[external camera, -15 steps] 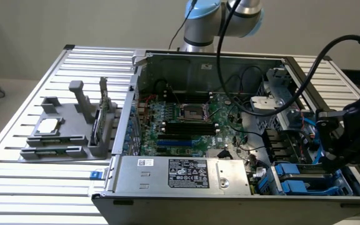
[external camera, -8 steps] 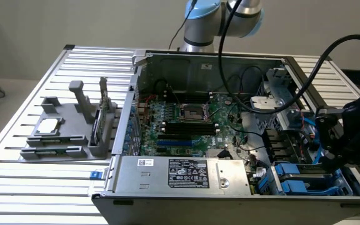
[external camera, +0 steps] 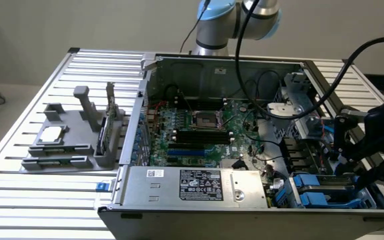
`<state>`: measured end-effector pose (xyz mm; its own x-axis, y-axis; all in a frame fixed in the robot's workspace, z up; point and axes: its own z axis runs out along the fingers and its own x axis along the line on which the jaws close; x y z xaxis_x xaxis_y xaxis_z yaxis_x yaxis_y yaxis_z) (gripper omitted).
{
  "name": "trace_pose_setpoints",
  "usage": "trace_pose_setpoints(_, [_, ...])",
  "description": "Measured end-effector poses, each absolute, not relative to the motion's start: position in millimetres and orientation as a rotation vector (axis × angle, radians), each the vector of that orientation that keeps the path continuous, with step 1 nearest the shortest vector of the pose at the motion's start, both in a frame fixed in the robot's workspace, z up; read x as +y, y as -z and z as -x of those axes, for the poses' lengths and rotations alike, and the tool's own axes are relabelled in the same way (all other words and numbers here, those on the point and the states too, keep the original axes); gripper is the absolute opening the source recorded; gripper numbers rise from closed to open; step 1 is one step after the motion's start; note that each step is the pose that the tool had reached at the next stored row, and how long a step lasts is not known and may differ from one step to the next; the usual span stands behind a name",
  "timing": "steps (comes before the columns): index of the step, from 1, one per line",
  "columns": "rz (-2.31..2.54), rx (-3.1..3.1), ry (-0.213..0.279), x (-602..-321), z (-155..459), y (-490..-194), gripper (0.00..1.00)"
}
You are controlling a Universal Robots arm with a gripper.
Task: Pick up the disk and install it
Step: 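Insert the first disk wire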
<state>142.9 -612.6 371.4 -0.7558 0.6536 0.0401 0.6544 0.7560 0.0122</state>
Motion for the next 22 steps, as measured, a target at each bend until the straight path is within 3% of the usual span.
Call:
trace_pose_setpoints(1, [1.105, -2.905, 0.040, -612.6, -143.0, -371.1, 0.36])
trace_pose_setpoints(10, [1.267, -2.834, 0.060, -612.6, -143.4, -365.4, 0.36])
trace_pose_setpoints(12, [1.294, -2.820, 0.068, -612.6, -143.9, -364.1, 0.27])
trace_pose_setpoints(22, [1.365, -2.775, 0.105, -612.5, -147.8, -360.7, 0.27])
